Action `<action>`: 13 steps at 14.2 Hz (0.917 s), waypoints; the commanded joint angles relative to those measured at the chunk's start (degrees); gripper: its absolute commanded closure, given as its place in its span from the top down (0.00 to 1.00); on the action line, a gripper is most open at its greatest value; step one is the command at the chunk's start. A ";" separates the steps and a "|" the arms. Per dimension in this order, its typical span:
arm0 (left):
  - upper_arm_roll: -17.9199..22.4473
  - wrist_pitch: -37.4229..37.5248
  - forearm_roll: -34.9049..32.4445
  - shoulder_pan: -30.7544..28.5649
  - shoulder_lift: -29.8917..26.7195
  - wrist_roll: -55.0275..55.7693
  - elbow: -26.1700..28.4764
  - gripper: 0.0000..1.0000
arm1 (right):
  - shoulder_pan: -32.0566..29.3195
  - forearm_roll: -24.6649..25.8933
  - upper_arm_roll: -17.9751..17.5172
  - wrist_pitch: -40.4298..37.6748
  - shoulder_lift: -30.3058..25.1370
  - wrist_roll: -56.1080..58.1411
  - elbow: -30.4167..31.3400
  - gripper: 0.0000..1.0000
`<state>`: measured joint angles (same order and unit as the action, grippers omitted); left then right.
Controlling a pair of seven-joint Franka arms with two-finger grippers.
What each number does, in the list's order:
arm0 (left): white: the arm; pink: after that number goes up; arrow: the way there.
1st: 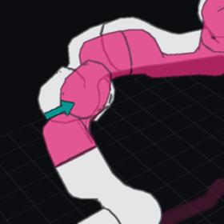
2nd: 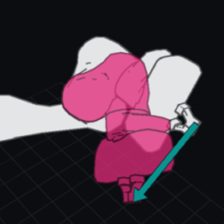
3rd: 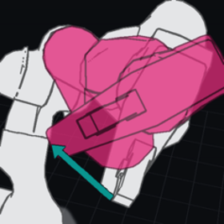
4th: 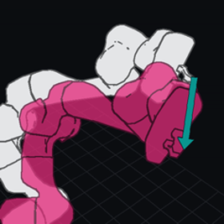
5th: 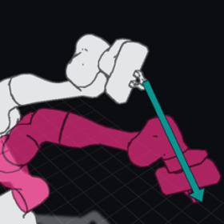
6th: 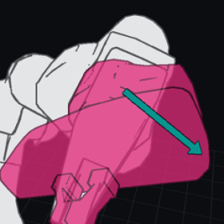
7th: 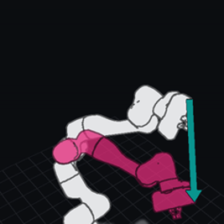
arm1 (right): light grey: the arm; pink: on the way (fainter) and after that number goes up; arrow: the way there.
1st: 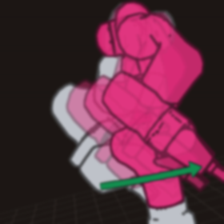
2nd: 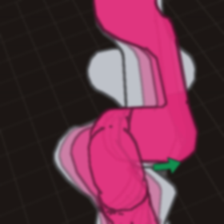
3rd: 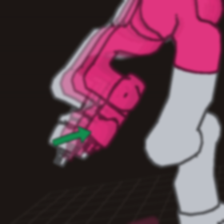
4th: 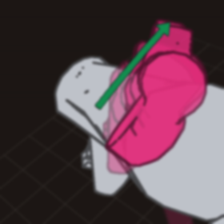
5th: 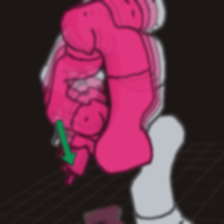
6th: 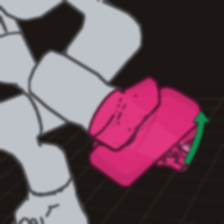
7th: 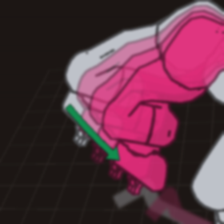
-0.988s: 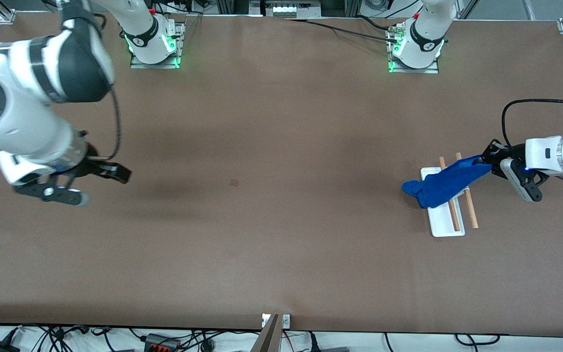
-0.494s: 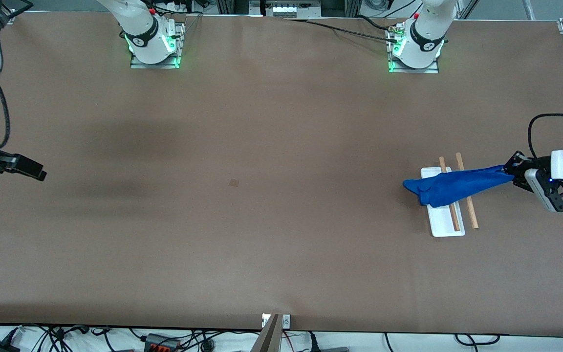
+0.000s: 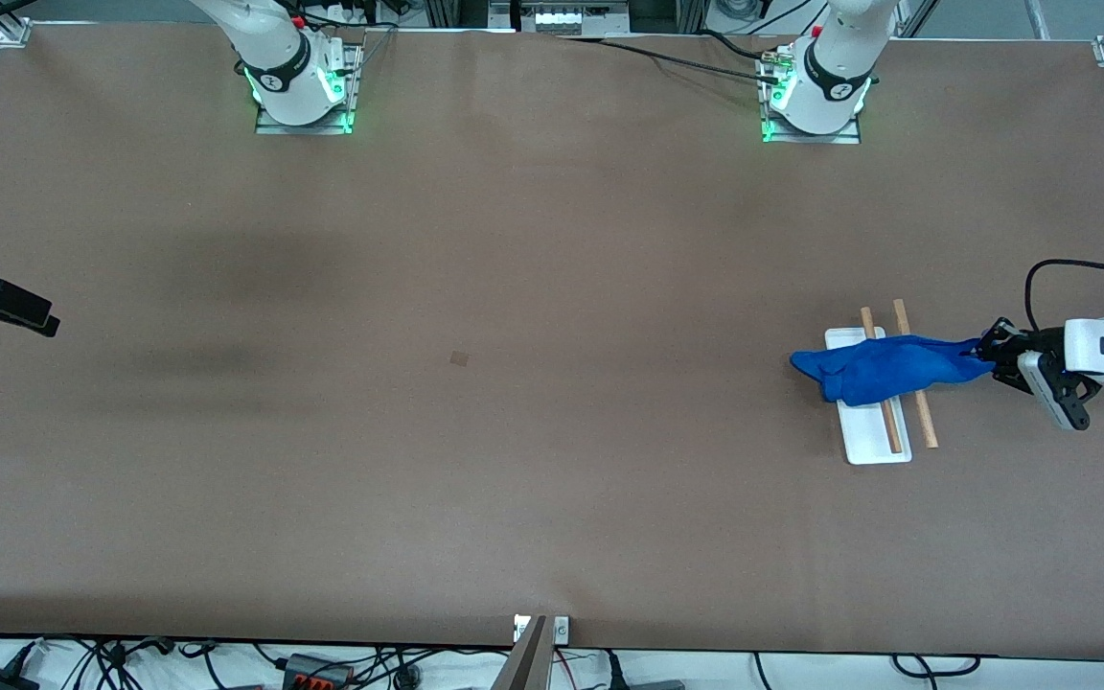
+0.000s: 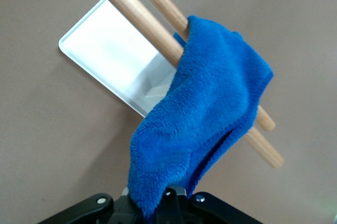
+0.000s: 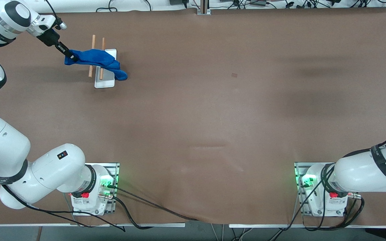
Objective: Pass towel and hang on rack
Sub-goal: 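Open the left gripper and draw it back from the rack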
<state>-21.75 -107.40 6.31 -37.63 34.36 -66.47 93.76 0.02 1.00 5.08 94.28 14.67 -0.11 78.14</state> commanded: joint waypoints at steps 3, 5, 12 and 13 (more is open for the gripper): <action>-0.75 -2.29 -0.68 -2.45 4.74 -3.84 -1.82 0.01 | 0.60 -0.30 -0.24 0.98 -5.25 0.46 7.18 1.00; -0.84 -2.82 -0.51 -2.36 5.19 -4.02 -1.74 0.35 | 0.60 -0.21 -0.33 5.63 -9.90 0.46 15.16 1.00; -3.03 -0.36 -0.77 -1.57 4.13 0.72 -1.91 1.00 | 0.51 -0.03 -0.51 7.50 -13.87 1.34 19.95 1.00; -3.30 0.17 -0.77 -1.48 3.09 1.52 -2.43 1.00 | 0.51 0.40 -0.51 7.23 -13.88 1.52 19.25 1.00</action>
<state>-24.08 -109.29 6.31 -39.37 38.86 -67.33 92.62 0.54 1.01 4.77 100.95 2.23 0.28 96.96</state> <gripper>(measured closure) 0.339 0.000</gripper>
